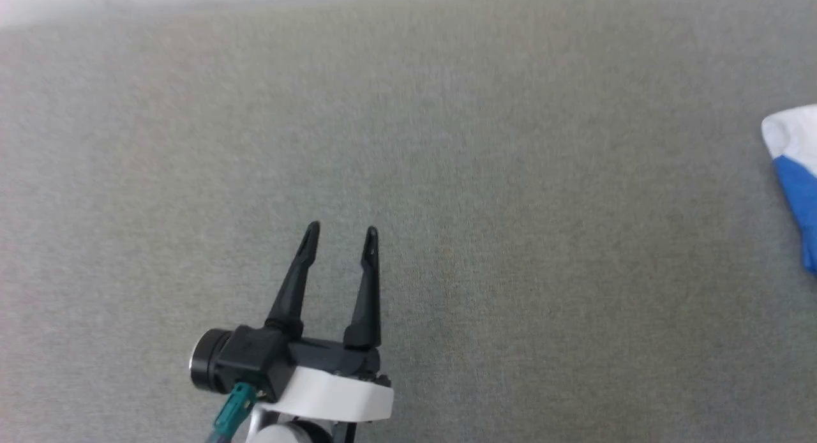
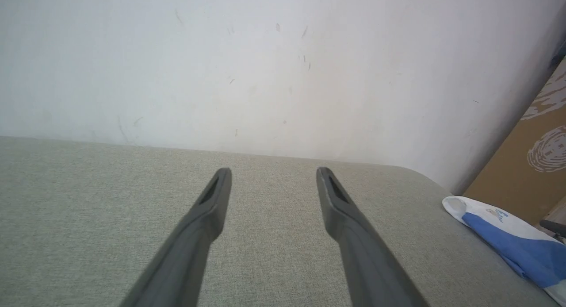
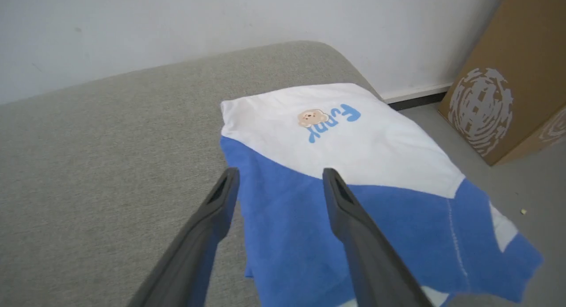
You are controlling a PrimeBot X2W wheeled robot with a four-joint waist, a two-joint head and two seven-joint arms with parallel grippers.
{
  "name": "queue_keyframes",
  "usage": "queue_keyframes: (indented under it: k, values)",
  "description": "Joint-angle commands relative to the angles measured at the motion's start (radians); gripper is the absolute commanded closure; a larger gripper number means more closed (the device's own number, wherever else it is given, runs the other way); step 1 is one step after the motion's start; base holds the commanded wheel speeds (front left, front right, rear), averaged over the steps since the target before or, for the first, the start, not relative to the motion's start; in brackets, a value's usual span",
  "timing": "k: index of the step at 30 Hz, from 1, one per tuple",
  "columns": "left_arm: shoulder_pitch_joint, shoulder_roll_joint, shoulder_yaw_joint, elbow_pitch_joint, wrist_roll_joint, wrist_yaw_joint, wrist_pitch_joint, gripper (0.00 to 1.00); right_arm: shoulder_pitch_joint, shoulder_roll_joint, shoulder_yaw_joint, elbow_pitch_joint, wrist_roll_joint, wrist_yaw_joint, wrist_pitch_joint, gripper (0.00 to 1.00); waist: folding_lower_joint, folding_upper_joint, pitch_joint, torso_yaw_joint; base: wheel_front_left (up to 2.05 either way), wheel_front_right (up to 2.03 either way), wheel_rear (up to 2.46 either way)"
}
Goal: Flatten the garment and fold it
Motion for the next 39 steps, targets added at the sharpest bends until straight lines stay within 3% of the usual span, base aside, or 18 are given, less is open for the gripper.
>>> queue_keyframes:
  k: [1,10,11,18,23,32,39]
  values:
    - [0.018,0.004,0.015,-0.001,-0.001,0.004,-0.008,0.00,0.055,0.047,-0.017,-0.046,-0.011,-0.002,-0.022,0.00,0.0003,0.0001,-0.092,0.023,0.00,0.00,0.00]
    - [0.067,0.013,0.068,0.008,-0.015,-0.004,-0.014,0.00,0.258,0.239,-0.139,-0.320,-0.195,-0.002,0.014,0.00,0.0003,0.0001,-0.206,0.045,0.00,0.00,0.00]
    - [0.067,0.013,0.068,0.008,-0.015,-0.004,-0.014,0.00,0.258,0.239,-0.139,-0.320,-0.195,-0.002,0.014,0.00,0.0003,0.0001,-0.206,0.045,0.00,0.00,0.00]
    - [0.104,0.022,0.086,0.034,-0.014,0.000,-0.015,0.00,0.340,0.400,-0.238,-0.559,-0.359,-0.002,0.084,0.00,0.0003,0.0001,-0.261,0.058,0.00,0.00,0.00]
    - [0.120,0.025,0.090,0.063,-0.018,-0.001,-0.015,0.00,0.385,0.494,-0.260,-0.677,-0.482,-0.002,0.073,0.00,0.0003,0.0001,-0.267,0.066,0.00,0.00,0.00]
    - [0.146,0.025,0.081,0.164,-0.011,0.007,-0.015,0.00,0.439,0.612,-0.283,-0.656,-0.667,-0.002,-0.011,0.00,0.0003,0.0001,-0.285,0.075,0.00,0.00,0.00]
    - [0.189,0.008,0.099,0.182,-0.012,-0.006,-0.015,0.00,0.485,0.641,-0.276,-0.613,-0.705,-0.002,-0.040,0.00,0.0003,0.0001,-0.297,0.076,0.00,0.00,0.00]
